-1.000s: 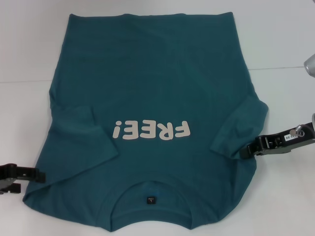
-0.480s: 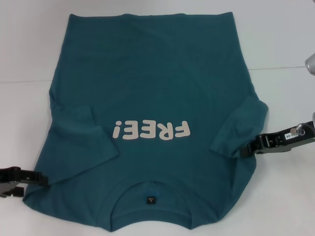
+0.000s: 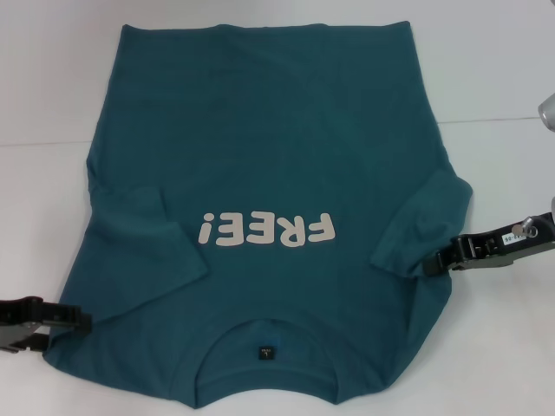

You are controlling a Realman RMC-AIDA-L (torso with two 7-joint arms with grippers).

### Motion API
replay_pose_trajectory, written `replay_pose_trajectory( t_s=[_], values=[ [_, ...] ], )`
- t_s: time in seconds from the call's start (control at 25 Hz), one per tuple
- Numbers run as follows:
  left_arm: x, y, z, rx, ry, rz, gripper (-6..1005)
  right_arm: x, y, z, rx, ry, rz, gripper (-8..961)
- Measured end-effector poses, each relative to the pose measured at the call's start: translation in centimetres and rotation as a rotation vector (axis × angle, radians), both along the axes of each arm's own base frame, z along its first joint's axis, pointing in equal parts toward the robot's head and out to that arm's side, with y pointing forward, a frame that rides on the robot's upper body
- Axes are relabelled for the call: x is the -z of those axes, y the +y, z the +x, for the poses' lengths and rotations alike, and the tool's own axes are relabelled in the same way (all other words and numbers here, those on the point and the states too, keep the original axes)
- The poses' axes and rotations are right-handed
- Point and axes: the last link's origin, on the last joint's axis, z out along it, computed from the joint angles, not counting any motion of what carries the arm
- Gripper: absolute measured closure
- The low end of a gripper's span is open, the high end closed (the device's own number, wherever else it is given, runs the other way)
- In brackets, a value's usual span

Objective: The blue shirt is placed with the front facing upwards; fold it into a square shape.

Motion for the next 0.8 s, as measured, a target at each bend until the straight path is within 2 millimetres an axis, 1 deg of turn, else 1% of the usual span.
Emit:
replay_pose_trajectory(
  t_s=[0.28, 0.8],
  values=[
    [0.0, 0.0, 0.3, 0.003, -0.021, 0.001, 136, -0.1, 0.0, 0.0, -0.001, 0.001, 0.002, 918],
    [0.5, 0.8, 2.1, 0.039, -0.108, 0.027, 146, 0.0, -0.1, 0.1, -0.005, 0.000, 0.000, 918]
  ],
)
